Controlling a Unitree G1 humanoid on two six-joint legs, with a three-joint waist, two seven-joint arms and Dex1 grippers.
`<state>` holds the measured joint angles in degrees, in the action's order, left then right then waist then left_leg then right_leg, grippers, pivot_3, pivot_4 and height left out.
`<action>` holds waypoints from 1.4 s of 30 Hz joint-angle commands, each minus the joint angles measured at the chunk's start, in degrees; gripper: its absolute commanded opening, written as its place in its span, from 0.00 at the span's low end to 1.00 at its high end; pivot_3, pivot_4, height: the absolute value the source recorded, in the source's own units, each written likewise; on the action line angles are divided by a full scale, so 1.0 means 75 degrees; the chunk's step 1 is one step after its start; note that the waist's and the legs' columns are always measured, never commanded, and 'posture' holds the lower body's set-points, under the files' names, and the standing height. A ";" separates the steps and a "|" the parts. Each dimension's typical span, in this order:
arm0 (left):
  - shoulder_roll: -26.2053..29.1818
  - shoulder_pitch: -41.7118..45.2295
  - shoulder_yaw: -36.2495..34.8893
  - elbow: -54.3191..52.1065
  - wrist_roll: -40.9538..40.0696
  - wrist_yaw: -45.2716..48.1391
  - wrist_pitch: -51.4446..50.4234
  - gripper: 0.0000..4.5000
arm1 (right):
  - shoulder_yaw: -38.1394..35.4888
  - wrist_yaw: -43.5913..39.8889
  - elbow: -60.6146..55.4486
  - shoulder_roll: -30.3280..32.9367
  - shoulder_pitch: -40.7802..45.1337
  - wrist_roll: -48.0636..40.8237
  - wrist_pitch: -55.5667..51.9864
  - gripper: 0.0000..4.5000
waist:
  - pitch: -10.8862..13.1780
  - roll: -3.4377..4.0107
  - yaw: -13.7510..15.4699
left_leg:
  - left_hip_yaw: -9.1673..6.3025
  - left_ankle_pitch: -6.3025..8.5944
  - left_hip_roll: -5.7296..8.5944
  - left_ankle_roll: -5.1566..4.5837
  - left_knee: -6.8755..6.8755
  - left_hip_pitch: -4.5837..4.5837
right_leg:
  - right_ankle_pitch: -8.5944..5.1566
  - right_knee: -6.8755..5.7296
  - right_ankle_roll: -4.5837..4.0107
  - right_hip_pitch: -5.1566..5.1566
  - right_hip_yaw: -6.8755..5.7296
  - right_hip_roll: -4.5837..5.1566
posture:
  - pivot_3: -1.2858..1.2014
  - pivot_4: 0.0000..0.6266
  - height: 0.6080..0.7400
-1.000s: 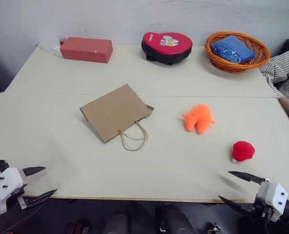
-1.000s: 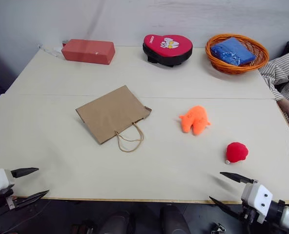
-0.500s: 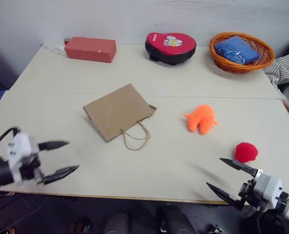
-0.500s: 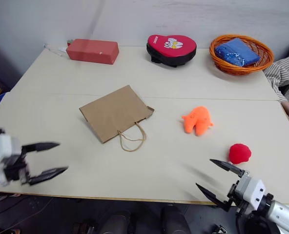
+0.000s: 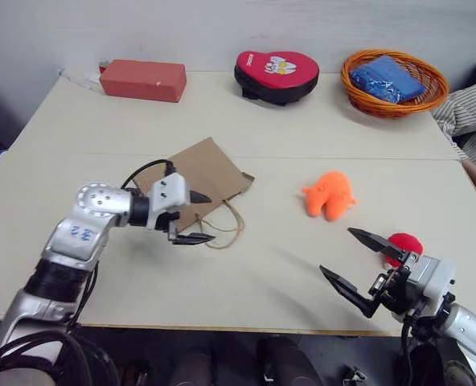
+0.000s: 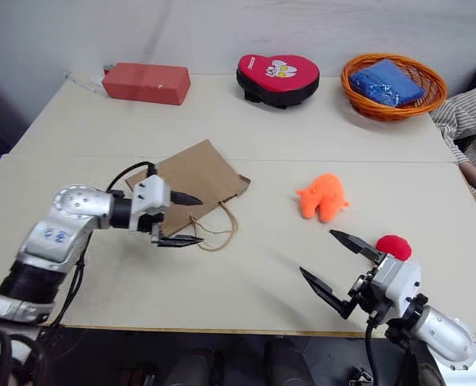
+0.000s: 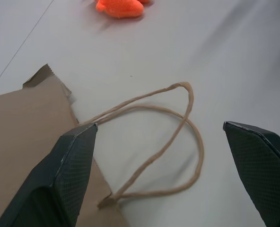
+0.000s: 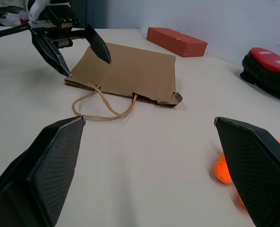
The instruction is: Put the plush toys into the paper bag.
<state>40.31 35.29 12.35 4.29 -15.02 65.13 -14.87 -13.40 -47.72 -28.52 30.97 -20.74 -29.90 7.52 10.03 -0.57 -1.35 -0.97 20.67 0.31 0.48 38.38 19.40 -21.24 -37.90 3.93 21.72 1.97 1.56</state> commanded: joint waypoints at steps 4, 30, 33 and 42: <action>-0.0601 0.0598 0.0297 0.0994 0.0608 0.0196 0.0790 0.86 | 0.0008 0.0359 -0.0495 -0.0100 -0.0011 0.0196 -0.0024 1.00 | 0.0000 -0.0002 -0.0016 | -0.0001 0.0000 0.0000 0.0001 0.0009 0.0000 | 0.0000 -0.0003 0.0000 0.0001 -0.0001 -0.0001 | 0.52 0.24 1.00; -0.2153 0.2037 -0.0206 0.0495 -0.1292 0.2045 -0.0296 0.01 | -0.0175 0.0390 -0.1053 0.0416 -0.0634 -0.0061 -0.1019 1.00 | 0.0000 -0.0003 0.0196 | -0.0014 0.0010 0.0000 -0.0015 0.0096 0.0075 | 0.0004 -0.0012 0.0008 0.0030 -0.0014 0.0002 | 0.52 0.24 1.00; -0.2273 0.2135 -0.0167 0.0276 -0.1415 0.2143 -0.0513 0.01 | -0.0072 0.0427 -0.1570 0.0640 -0.0633 -0.0436 -0.1631 1.00 | 0.0000 -0.0003 0.0144 | -0.0010 0.0007 0.0000 -0.0010 0.0113 0.0121 | 0.0005 -0.0049 0.0010 0.0088 -0.0006 0.0000 | 0.52 0.24 1.00; -0.2328 0.2073 -0.0209 -0.0207 -0.1567 0.1992 -0.0966 0.00 | 0.1498 0.1633 -0.1342 0.0526 0.1312 0.0672 -0.3235 0.39 | 0.0003 -0.0008 0.0142 | -0.0009 -0.0010 -0.0001 0.0009 0.0114 0.0119 | 0.0005 -0.0093 0.0009 0.0112 0.0007 -0.0006 | 0.52 0.24 1.00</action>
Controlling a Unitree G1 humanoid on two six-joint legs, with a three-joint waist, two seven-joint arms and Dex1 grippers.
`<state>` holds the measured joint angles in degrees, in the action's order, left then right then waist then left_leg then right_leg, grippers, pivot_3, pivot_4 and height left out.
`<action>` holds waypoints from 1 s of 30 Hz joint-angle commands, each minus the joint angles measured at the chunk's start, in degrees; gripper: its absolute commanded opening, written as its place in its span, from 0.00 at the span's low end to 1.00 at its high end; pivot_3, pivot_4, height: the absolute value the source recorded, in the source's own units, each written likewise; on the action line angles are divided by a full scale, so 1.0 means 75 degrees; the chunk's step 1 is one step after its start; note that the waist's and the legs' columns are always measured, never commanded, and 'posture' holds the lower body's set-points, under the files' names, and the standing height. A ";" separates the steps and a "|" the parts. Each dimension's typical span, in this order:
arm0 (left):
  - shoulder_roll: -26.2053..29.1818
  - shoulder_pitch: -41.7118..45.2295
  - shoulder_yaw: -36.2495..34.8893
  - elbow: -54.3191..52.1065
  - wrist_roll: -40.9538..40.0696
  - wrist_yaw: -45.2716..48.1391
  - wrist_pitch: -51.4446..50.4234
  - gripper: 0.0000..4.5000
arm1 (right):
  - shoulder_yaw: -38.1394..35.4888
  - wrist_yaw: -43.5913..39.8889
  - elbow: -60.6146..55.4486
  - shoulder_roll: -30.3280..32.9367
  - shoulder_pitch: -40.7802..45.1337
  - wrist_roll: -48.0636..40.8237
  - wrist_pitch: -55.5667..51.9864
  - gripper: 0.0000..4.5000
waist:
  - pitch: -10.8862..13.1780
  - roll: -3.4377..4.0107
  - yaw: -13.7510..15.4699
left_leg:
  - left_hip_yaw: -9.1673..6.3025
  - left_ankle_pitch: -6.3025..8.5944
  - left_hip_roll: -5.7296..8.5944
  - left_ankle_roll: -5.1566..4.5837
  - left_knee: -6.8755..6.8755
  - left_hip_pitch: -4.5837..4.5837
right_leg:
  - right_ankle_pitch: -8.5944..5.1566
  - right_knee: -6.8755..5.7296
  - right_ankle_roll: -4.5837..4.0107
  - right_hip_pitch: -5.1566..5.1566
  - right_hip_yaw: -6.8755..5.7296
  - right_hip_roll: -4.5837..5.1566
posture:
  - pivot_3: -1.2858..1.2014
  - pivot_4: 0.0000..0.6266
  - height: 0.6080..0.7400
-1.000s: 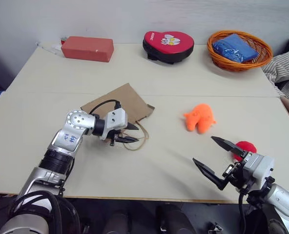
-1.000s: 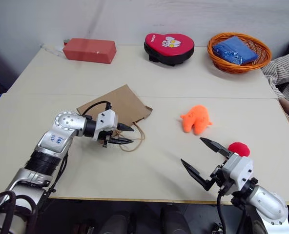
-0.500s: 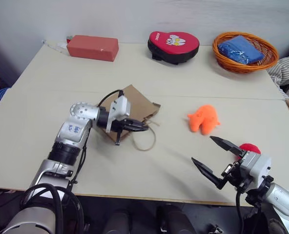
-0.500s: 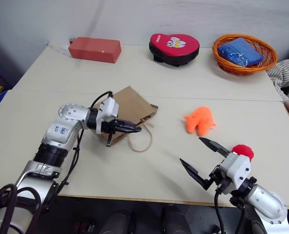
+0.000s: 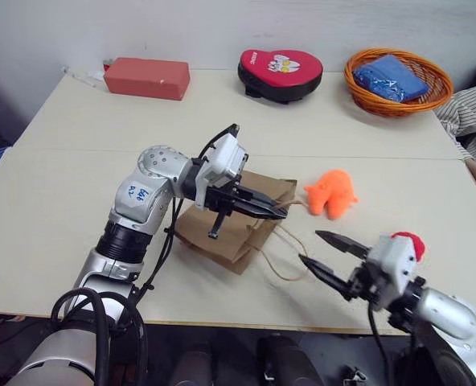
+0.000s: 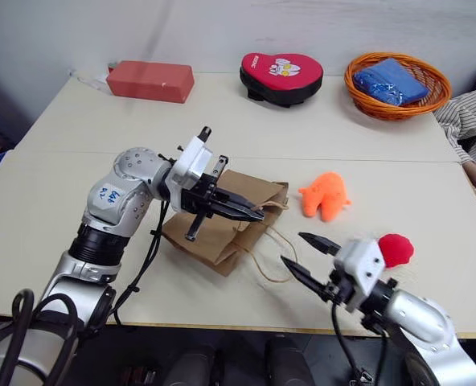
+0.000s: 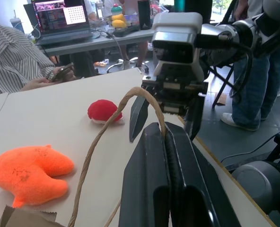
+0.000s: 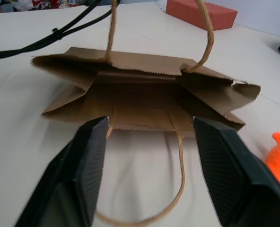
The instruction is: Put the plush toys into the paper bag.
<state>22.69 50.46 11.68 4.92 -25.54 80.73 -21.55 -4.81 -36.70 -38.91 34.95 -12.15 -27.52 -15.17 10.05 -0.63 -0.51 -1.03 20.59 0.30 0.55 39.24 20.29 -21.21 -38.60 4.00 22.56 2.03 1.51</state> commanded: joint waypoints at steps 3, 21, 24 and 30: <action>0.0060 -0.0042 -0.0148 -0.0397 -0.0170 -0.0178 -0.0161 0.00 | 0.0906 0.0239 0.0554 -0.0122 0.0668 0.1105 0.0016 0.17 | 0.0000 -0.0001 0.0048 | 0.0002 0.0001 0.0002 -0.0002 0.0000 0.0011 | 0.0000 0.0009 0.0000 0.0009 0.0001 0.0002 | 0.52 0.24 1.00; 0.0115 -0.0166 -0.0550 -0.0687 -0.0823 -0.0544 -0.1045 0.00 | 0.2538 0.0327 0.3848 -0.1858 0.3586 0.2671 0.0896 0.00 | 0.0000 -0.0003 0.0005 | 0.0002 -0.0001 0.0003 0.0001 -0.0002 0.0019 | 0.0000 -0.0006 -0.0001 0.0033 -0.0001 0.0003 | 0.52 0.24 1.00; 0.0002 -0.0057 -0.0786 -0.0593 -0.1152 -0.0709 -0.1358 0.00 | 0.2813 0.0229 0.4607 -0.2068 0.3811 0.2987 0.1448 0.00 | 0.0000 -0.0003 -0.0023 | 0.0002 -0.0001 0.0003 0.0001 0.0000 0.0021 | 0.0000 -0.0007 -0.0001 0.0033 -0.0002 0.0005 | 0.52 0.24 1.00; 0.0067 -0.0020 -0.0830 -0.0589 -0.1411 -0.0648 -0.1740 0.00 | 0.3155 0.0026 0.5959 -0.2410 0.4240 0.3446 0.2494 0.00 | -0.0001 -0.0005 -0.0144 | 0.0002 -0.0001 0.0003 0.0002 0.0001 0.0022 | 0.0000 -0.0014 0.0000 0.0031 -0.0004 0.0006 | 0.52 0.24 1.00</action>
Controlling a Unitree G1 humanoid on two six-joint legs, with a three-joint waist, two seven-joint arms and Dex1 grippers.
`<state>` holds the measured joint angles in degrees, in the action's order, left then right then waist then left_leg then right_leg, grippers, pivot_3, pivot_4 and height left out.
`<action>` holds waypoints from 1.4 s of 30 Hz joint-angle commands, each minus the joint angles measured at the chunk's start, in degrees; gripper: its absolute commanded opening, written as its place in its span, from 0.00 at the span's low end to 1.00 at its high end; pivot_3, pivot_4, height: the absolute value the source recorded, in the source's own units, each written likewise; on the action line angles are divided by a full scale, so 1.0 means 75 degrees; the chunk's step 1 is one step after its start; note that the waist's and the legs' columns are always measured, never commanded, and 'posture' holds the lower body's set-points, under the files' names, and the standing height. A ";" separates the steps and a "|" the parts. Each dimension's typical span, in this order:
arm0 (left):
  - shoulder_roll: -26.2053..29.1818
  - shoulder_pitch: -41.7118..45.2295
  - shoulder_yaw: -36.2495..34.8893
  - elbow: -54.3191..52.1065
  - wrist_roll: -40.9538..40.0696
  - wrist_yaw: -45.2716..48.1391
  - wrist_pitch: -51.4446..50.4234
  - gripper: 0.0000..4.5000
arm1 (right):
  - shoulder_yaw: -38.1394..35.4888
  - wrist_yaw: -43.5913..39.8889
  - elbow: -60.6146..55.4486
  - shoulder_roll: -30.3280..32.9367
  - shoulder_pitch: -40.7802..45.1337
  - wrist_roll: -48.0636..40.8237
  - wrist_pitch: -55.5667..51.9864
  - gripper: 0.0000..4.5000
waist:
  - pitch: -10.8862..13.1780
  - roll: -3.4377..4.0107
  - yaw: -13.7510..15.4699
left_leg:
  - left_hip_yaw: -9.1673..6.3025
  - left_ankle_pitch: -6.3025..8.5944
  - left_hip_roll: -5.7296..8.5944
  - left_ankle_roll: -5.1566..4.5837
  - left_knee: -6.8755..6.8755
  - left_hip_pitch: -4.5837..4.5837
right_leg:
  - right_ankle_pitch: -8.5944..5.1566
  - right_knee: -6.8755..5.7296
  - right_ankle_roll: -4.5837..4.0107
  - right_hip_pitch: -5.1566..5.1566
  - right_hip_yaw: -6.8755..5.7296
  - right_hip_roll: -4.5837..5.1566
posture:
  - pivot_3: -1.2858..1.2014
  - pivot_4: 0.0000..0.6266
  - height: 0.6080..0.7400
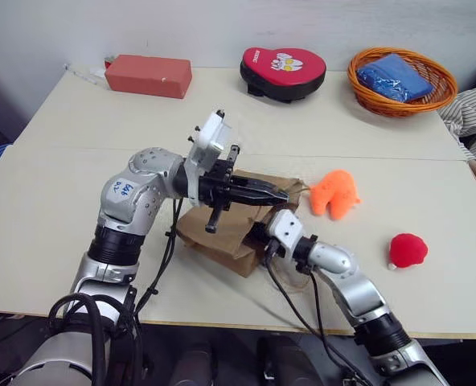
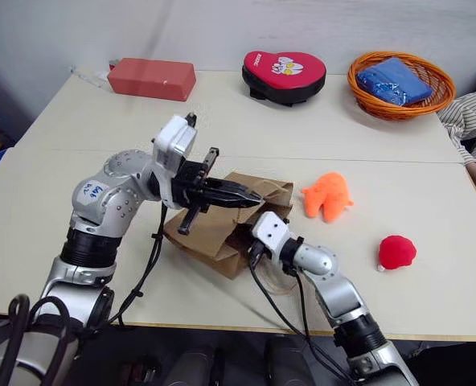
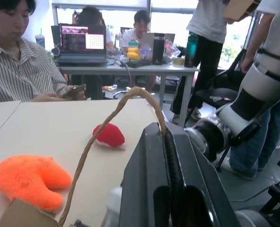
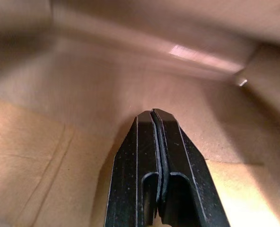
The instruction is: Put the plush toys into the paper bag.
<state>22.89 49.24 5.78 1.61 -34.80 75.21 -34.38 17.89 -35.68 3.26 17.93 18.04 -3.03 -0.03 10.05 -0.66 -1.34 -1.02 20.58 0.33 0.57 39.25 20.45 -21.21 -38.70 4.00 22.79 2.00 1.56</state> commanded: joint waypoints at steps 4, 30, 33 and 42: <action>0.0137 0.0273 -0.0230 0.0118 -0.0068 0.0051 0.0124 0.00 | 0.0123 -0.0248 0.0845 -0.0461 0.0468 0.0162 0.0631 0.00 | -0.0001 -0.0001 -0.0110 | 0.0000 -0.0003 -0.0001 0.0006 0.0008 -0.0005 | 0.0000 -0.0008 0.0000 0.0000 0.0000 -0.0002 | 0.52 0.24 1.00; 0.0686 0.0093 -0.1076 0.0358 -0.0248 -0.0346 0.0178 0.00 | -0.0133 -0.0723 0.0339 -0.0061 0.0113 0.0088 -0.0362 0.00 | -0.0007 -0.0007 -0.0048 | -0.0003 -0.0005 -0.0001 0.0010 0.0020 -0.0007 | 0.0000 -0.0018 0.0000 -0.0004 -0.0003 0.0002 | 0.52 0.24 1.00; 0.0613 -0.0063 -0.0982 0.0246 -0.0289 -0.0393 0.0190 0.00 | -0.0289 -0.0873 0.0061 -0.0129 0.0106 -0.0208 -0.0067 0.00 | -0.0006 -0.0009 -0.0031 | -0.0006 -0.0005 -0.0001 0.0010 0.0017 -0.0006 | 0.0000 -0.0016 0.0000 -0.0003 -0.0006 0.0003 | 0.52 0.24 1.00; 0.0641 -0.0219 -0.0832 0.0244 -0.0211 -0.0348 0.0382 0.00 | -0.0810 -0.1393 -0.0915 0.0161 -0.0033 -0.1066 -0.0341 0.26 | -0.0005 -0.0007 -0.0051 | -0.0006 -0.0004 -0.0001 0.0009 0.0011 0.0003 | 0.0000 -0.0010 0.0000 0.0005 -0.0005 0.0001 | 0.52 0.24 1.00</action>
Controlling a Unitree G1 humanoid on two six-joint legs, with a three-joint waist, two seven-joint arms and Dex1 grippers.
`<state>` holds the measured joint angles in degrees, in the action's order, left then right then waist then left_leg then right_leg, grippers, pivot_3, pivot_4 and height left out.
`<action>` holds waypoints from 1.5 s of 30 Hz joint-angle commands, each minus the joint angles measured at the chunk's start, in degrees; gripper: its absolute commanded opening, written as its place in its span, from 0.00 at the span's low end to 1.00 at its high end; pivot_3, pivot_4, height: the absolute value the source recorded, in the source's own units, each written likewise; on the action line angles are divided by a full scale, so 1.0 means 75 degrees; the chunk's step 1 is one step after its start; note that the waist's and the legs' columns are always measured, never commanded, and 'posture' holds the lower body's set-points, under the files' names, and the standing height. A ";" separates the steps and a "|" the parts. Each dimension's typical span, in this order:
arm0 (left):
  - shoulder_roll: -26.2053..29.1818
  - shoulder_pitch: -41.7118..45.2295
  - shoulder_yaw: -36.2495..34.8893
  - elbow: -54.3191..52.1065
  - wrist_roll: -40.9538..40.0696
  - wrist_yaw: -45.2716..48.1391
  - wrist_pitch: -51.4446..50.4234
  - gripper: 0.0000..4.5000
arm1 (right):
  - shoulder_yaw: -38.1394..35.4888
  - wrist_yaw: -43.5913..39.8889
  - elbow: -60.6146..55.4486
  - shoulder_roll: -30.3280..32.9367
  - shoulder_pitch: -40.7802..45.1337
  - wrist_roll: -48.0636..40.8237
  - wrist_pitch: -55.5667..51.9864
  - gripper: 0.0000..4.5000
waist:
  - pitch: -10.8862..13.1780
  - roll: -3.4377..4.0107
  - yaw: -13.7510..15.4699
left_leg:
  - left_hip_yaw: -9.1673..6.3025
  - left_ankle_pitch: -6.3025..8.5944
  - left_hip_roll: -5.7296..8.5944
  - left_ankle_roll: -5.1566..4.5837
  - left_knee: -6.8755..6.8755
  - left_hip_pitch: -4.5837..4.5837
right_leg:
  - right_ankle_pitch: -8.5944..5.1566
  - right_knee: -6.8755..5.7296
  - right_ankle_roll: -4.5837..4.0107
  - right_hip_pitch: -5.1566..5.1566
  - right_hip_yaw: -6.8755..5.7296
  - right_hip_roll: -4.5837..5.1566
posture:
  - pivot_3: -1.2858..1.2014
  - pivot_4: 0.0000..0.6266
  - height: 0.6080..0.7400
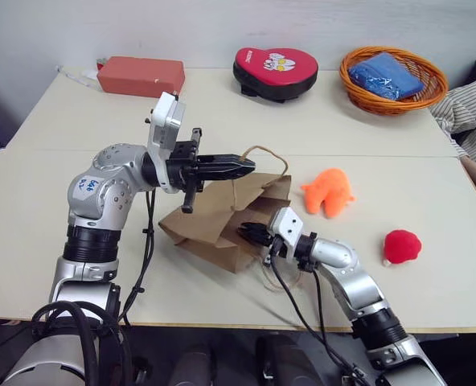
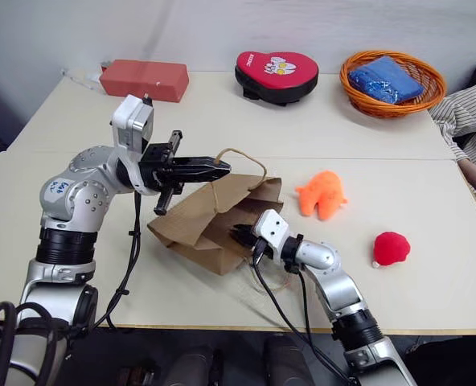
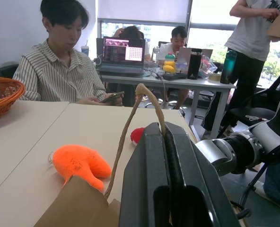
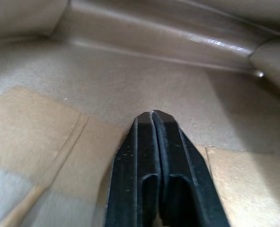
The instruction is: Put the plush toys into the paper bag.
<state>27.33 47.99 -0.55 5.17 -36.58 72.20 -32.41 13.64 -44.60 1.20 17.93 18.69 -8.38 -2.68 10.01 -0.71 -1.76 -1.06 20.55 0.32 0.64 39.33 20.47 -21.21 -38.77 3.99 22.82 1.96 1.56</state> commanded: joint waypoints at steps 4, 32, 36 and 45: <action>0.0115 -0.0102 0.0034 -0.0313 -0.0012 0.0067 0.0117 0.00 | -0.0850 -0.0605 -0.1530 0.0680 -0.0608 -0.1097 -0.0081 0.56 | 0.0001 0.0002 0.0020 | 0.0000 0.0000 0.0000 0.0000 -0.0002 0.0001 | 0.0000 0.0003 0.0000 -0.0001 0.0000 0.0001 | 0.52 0.24 1.00; 0.0099 0.0056 0.0419 -0.0554 0.0433 0.0172 0.0693 0.00 | -0.4088 0.0242 -0.1187 0.2897 -0.2166 -0.1845 -0.1661 1.00 | 0.0006 0.0004 0.0024 | 0.0008 -0.0002 -0.0002 -0.0010 -0.0019 -0.0022 | 0.0003 0.0016 0.0004 -0.0026 0.0015 -0.0009 | 0.52 0.24 1.00; 0.0075 0.0086 0.0443 -0.0573 0.0403 0.0128 0.0651 0.00 | -0.3282 0.0447 0.0208 0.2747 -0.0628 -0.1230 -0.1869 0.96 | 0.0006 0.0007 0.0040 | 0.0011 -0.0003 0.0001 -0.0011 -0.0020 -0.0011 | 0.0003 0.0016 0.0004 -0.0010 0.0017 -0.0005 | 0.52 0.24 1.00; 0.0153 -0.0043 0.0436 -0.0703 0.0389 0.0074 0.0556 0.00 | -0.2750 0.0418 0.1975 0.2124 0.0931 -0.0823 -0.1337 0.34 | 0.0006 0.0009 0.0028 | 0.0008 -0.0002 0.0002 -0.0013 -0.0013 0.0015 | 0.0003 0.0010 0.0004 -0.0002 0.0009 0.0002 | 0.52 0.24 1.00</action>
<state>27.95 47.40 3.30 2.30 -33.17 72.84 -28.31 -6.79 -40.51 16.15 33.64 25.55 -14.51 -13.67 10.06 -0.64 -1.55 -1.00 20.53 0.33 0.54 39.23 20.59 -21.18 -38.70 4.03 22.81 2.03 1.58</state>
